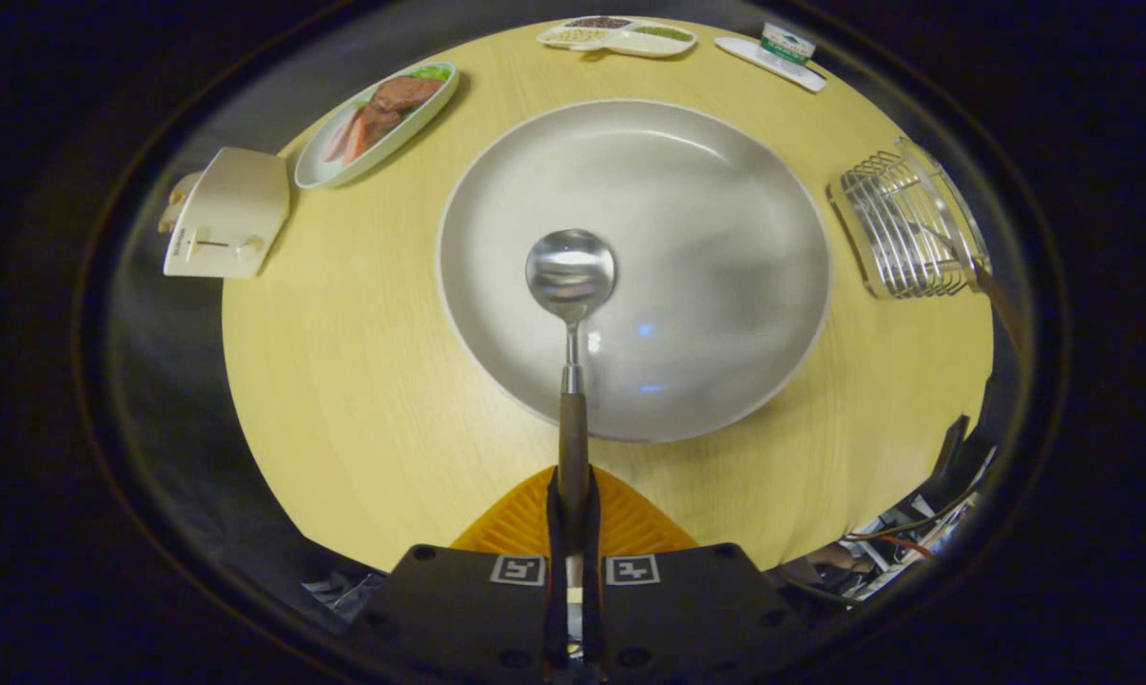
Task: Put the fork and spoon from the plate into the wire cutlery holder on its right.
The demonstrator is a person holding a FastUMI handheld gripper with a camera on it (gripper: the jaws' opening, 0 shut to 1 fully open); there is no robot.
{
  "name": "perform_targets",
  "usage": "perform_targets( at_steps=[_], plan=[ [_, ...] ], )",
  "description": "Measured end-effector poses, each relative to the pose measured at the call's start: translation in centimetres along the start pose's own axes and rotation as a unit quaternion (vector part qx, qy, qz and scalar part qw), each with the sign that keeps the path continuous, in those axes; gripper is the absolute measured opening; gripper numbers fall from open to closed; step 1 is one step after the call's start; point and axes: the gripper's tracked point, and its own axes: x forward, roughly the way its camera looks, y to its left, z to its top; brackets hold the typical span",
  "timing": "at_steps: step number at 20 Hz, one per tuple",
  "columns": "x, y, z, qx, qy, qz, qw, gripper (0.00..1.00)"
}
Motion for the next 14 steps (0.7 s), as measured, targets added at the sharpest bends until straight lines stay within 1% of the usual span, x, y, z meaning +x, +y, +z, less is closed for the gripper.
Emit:
perform_targets(
  at_steps=[5,10,14],
  plan=[
    [-2.6,0.0,-0.1,0.004,-0.006,-0.004,1.000,0.09],
    [-5.1,0.4,0.2,0.025,-0.011,0.005,1.000,0.09],
    [-7.7,-0.3,1.1,0.047,-0.017,0.007,0.999,0.09]
  ],
)
